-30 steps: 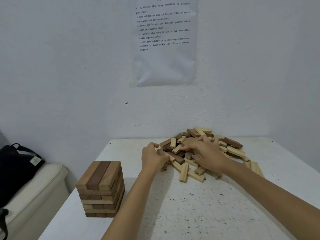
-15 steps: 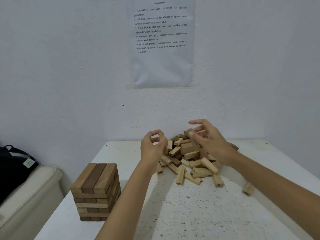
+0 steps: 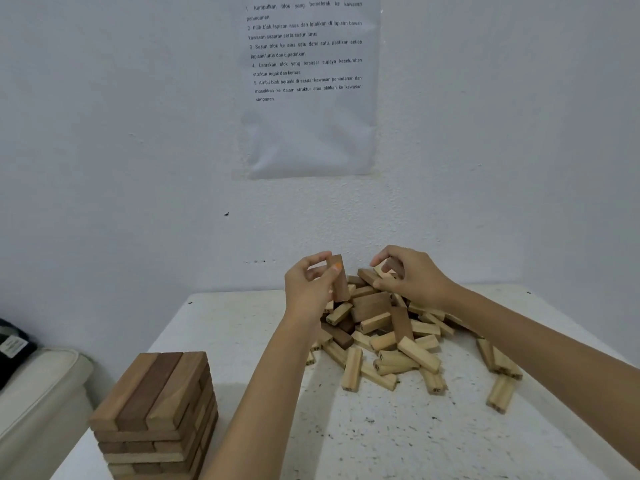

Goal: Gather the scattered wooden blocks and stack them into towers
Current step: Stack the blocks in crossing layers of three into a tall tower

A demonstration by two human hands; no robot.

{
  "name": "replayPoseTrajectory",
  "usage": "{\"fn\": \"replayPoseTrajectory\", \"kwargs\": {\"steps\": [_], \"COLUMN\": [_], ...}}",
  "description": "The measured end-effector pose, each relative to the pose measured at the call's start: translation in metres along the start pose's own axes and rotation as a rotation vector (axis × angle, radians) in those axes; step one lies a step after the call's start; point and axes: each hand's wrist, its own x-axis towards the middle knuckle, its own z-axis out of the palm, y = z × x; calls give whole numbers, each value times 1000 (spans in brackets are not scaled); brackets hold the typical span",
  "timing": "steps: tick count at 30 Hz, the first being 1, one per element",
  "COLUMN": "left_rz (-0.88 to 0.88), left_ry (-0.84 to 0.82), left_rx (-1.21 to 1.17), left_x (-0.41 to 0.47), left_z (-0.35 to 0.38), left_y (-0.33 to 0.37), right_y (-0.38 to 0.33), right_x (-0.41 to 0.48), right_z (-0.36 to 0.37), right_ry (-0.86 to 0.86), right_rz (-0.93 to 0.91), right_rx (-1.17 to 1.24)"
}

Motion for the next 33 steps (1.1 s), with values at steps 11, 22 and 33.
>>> {"fn": "replayPoseTrajectory", "kwargs": {"steps": [11,22,33], "left_rz": [-28,-2,36], "left_ry": [7,-22,-127], "left_rx": [-16,-5,105], "left_x": [5,-8,-58], "left_z": [-1,4,1], "left_y": [-7,2,17], "right_y": [24,10,-37], "right_x": [9,-13,-90], "right_z": [31,6,-17], "right_ry": [191,421,336], "right_rz": [-11,-30,99], "right_rx": [-67,55,356]}}
